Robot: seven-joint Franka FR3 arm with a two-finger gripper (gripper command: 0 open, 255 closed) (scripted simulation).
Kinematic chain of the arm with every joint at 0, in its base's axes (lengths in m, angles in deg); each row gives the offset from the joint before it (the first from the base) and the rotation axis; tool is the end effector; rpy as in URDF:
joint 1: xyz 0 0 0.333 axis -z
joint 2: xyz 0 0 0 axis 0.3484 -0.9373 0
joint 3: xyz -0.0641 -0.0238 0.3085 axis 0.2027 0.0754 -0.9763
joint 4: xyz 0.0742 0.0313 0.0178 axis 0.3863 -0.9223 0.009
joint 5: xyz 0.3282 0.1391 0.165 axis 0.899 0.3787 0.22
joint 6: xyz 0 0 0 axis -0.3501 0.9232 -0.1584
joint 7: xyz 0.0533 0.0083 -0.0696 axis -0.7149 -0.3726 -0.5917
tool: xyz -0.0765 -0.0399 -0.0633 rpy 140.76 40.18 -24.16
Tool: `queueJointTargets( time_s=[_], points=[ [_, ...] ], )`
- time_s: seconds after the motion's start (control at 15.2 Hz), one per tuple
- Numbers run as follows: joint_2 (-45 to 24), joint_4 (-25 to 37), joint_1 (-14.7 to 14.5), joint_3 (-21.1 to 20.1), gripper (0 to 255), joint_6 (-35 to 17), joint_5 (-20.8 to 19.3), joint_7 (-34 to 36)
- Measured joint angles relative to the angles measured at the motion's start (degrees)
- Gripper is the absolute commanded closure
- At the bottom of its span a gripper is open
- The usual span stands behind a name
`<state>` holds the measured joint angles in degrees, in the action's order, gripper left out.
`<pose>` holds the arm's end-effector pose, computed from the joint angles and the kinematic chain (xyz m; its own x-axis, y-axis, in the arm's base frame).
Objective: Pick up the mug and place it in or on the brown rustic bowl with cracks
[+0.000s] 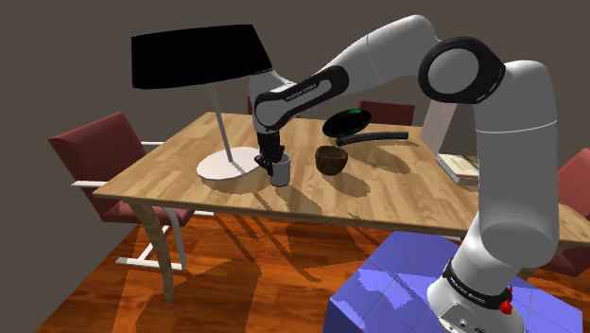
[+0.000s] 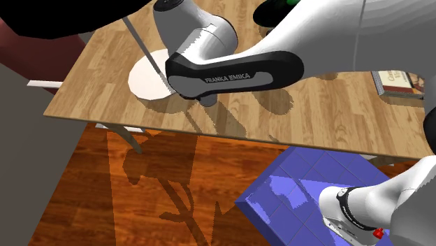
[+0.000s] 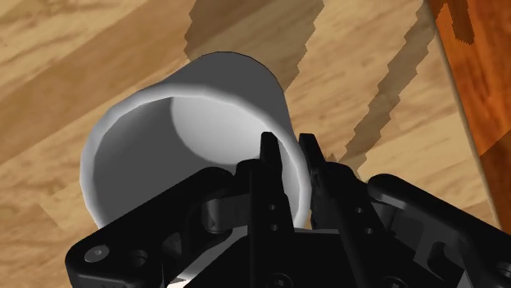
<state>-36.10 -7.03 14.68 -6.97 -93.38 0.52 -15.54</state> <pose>0.6394 0.1532 0.3579 0.9887 0.1450 -0.0375 0.1472 -0.9868 0.0676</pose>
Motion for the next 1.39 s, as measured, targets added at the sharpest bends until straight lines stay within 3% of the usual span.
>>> queueJointTargets(
  time_s=[1.39],
  points=[
    [4.4,10.8,0.1,-0.5,255,14.1,1.2,-1.6]
  ],
)
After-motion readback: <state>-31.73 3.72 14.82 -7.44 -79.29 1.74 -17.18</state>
